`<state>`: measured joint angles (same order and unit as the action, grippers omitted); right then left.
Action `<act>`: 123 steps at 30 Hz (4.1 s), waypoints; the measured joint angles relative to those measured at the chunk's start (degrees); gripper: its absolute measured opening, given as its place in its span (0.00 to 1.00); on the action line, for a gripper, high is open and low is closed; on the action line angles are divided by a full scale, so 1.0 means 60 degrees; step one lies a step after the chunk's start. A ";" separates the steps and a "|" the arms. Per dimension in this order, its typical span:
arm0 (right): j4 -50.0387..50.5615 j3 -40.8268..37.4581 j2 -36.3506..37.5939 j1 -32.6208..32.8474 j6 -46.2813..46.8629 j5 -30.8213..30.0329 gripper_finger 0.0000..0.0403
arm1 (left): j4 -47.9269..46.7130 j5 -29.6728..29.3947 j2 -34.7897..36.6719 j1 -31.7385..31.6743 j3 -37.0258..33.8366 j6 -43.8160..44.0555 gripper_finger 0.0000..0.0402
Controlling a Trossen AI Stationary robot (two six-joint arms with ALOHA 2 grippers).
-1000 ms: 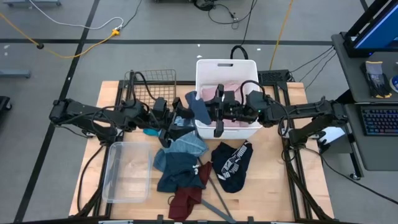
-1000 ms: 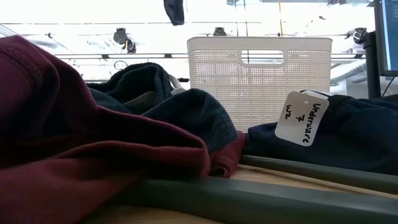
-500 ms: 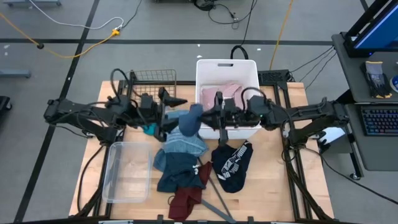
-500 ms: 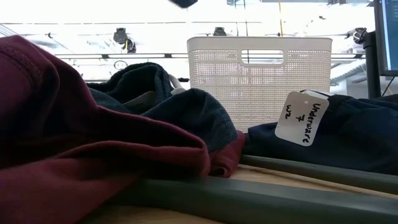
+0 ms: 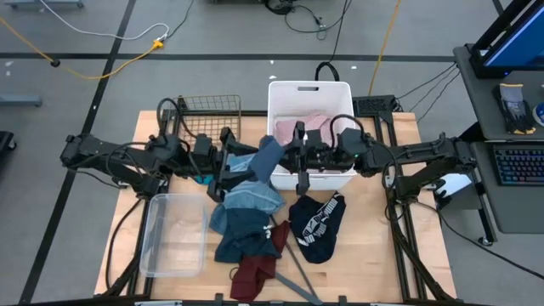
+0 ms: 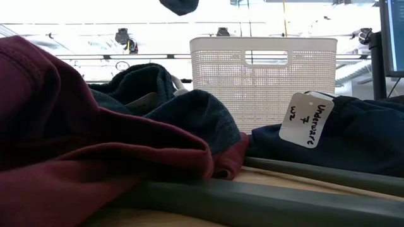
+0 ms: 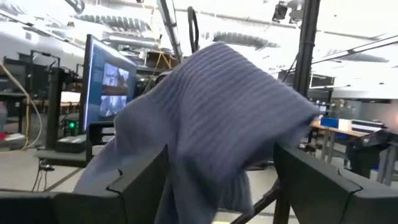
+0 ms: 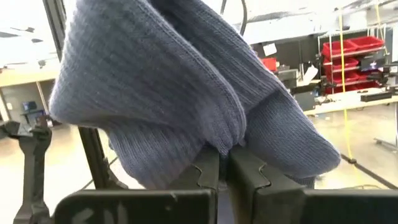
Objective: Pick & Place Cloths
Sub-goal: Put the dark gray sock into the transparent bin
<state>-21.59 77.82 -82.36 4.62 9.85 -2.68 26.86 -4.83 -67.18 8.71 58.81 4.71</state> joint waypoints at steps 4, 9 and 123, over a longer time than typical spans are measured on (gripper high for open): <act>0.0030 0.0000 -0.0018 0.0007 0.0299 0.0034 0.01 | 0.0122 -0.0361 -0.0196 0.0001 0.0000 0.0004 0.74; -0.0021 0.0000 -0.0163 0.0121 0.0342 -0.0022 0.01 | 0.0246 -0.0708 -0.0482 -0.0001 -0.0001 0.0001 0.74; 0.3429 0.0007 0.0869 0.0372 -0.0080 0.1478 0.22 | -1.6289 -0.0435 -0.1682 0.7552 -0.0004 1.3936 0.29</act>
<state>-1.02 77.87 -77.14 6.85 9.37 6.19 -70.87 -7.44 -77.28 54.02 58.78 88.33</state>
